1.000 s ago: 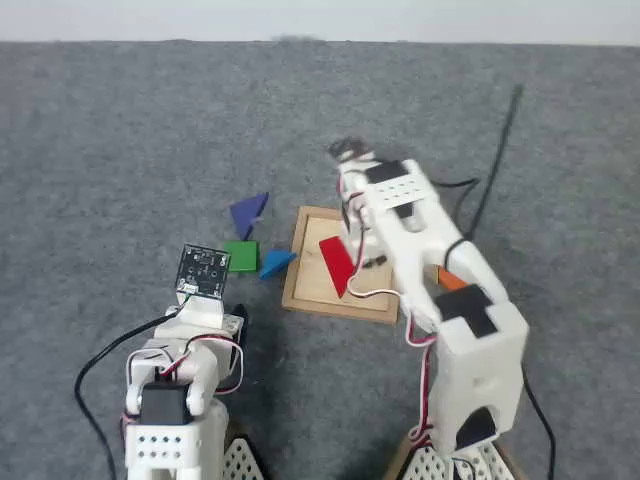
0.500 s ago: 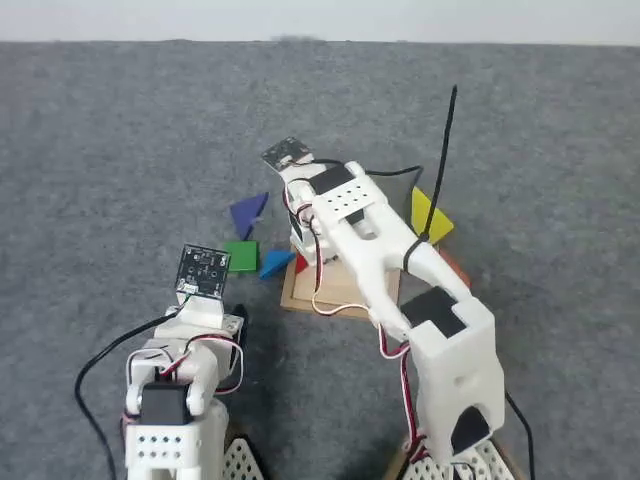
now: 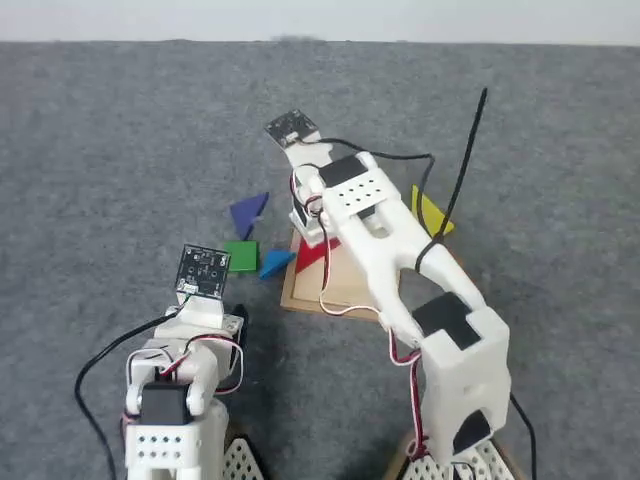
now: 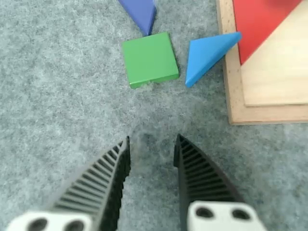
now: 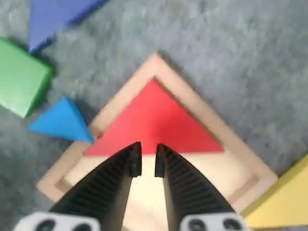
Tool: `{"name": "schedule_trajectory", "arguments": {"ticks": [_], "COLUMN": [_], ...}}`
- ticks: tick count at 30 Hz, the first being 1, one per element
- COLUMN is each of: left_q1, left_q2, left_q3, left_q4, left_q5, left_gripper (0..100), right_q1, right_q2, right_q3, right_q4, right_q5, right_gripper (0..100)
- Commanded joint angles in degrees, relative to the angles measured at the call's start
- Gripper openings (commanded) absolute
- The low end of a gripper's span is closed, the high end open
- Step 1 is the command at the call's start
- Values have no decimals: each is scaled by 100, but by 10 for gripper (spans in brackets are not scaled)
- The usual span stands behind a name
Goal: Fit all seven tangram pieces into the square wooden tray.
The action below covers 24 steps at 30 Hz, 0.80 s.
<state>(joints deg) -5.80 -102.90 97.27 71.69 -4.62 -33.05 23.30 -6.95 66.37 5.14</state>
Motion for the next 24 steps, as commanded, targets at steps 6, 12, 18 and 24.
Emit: {"name": "schedule_trajectory", "arguments": {"ticks": [6, 12, 18, 24], "left_q1": [-9, -9, -9, -9], "left_q2": [-97, -97, -97, -97], "left_q3": [-92, -92, -92, -92], "left_q4": [26, 26, 26, 26], "left_q5": [-18, -18, -18, -18], "left_gripper": [148, 148, 148, 148], "right_q1": [-57, -127, -180, -242], "right_q2": [716, 145, -1218, -2044], "right_q3": [-299, 598, 2418, 3297], "right_q4": [-22, 4, -787, -804], "right_q5": [290, 607, 888, 905], "right_gripper": [52, 51, 51, 52]}}
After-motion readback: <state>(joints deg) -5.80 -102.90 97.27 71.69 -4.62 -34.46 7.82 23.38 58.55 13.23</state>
